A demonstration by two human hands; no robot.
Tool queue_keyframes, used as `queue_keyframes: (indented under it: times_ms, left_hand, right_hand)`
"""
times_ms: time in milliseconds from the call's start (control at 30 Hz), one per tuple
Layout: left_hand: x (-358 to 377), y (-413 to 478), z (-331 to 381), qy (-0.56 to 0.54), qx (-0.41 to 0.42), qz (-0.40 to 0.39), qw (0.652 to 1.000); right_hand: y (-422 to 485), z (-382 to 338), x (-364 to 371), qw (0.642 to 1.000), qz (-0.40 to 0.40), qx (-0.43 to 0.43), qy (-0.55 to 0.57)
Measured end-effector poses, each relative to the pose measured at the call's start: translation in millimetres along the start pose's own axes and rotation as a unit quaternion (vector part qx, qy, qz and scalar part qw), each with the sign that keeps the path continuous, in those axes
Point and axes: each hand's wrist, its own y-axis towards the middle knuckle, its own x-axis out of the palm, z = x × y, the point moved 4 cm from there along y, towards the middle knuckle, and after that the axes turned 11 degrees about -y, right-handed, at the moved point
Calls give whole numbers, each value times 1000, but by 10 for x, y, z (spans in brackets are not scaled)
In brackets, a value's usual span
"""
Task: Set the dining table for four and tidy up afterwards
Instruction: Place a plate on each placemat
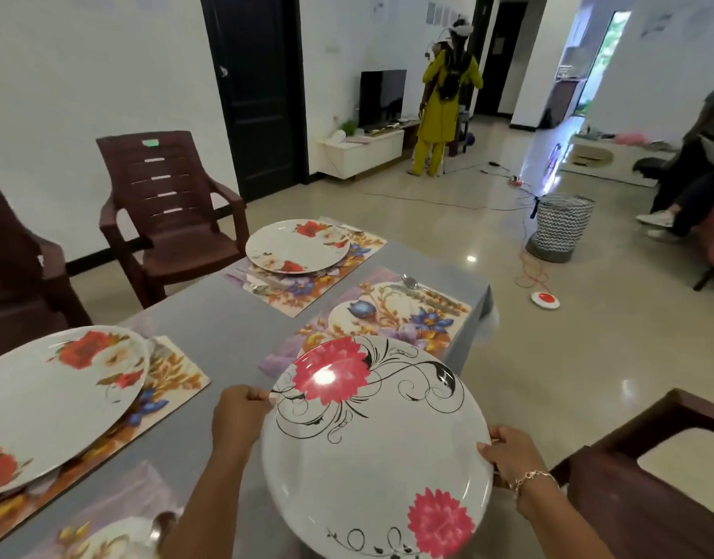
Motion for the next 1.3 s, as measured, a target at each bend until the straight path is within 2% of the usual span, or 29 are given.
queue_keyframes:
  times_ms: [300, 667, 800, 1000, 1067, 1133, 1167, 1233, 1300]
  left_hand:
    - [783, 734, 157, 32, 0, 11, 999]
    - [1336, 1088, 214, 76, -81, 58, 992]
    - [1443, 1155, 217, 82, -100, 80, 988]
    - [1545, 1149, 164, 97, -98, 81, 987]
    - [1550, 1141, 156, 89, -87, 75, 989]
    - [1543, 1094, 165, 95, -78, 78, 989]
    - [1532, 1056, 172, 95, -70, 90, 989]
    - [1475, 918, 218, 95, -47, 141, 984]
    - [1403, 729, 266, 124, -17, 180, 976]
  right_hand:
    - [1190, -588, -112, 999, -5, 20, -49]
    - [2233, -1021, -86, 992, -67, 22, -102]
    - [2608, -1104, -16, 988, -87, 10, -128]
    - [2870, -1176, 10, 969, -88, -41, -229]
    - [2896, -1218, 29, 949, -96, -75, -291]
    - [2852, -1296, 32, 896, -100, -124, -416]
    - [2815, -1366, 25, 853, -79, -159, -492]
    - [2707, -1555, 20, 776, 14, -247, -580]
    - [2540, -1749, 120, 756, 66, -351, -548]
